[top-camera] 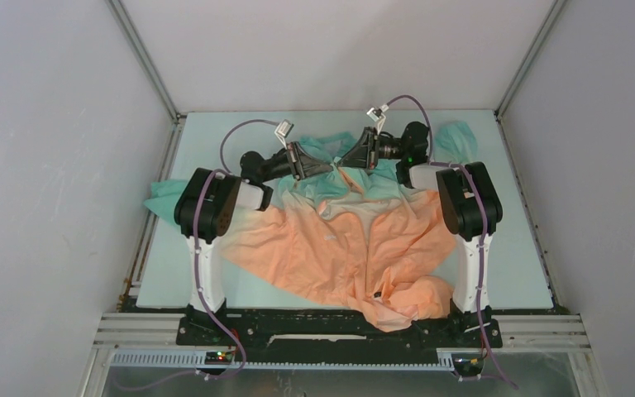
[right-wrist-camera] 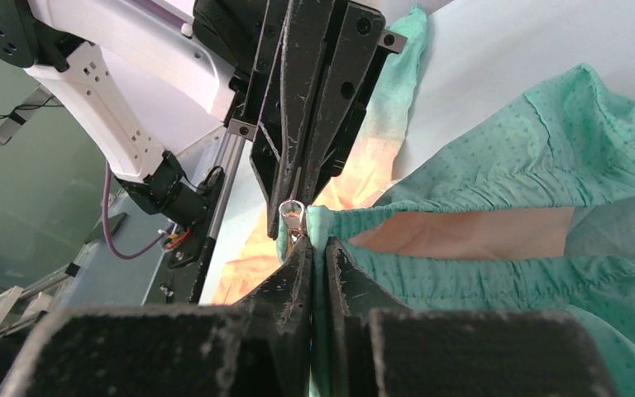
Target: Zip up the jacket
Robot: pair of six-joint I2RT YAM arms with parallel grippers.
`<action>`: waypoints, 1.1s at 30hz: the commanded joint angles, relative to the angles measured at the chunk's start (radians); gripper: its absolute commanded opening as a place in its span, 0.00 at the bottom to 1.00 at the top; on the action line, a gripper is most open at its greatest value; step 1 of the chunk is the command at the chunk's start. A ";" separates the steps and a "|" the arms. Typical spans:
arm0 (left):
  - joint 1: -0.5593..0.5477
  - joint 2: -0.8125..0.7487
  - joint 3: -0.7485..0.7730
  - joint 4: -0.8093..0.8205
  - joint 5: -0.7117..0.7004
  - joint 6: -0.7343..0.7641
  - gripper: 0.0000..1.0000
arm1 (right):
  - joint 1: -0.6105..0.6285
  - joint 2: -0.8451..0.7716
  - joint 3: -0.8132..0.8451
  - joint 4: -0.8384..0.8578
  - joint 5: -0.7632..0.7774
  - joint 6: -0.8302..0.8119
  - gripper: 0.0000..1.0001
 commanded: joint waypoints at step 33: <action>-0.039 -0.048 0.058 -0.215 0.006 0.209 0.00 | 0.066 0.031 0.187 0.190 -0.014 0.177 0.00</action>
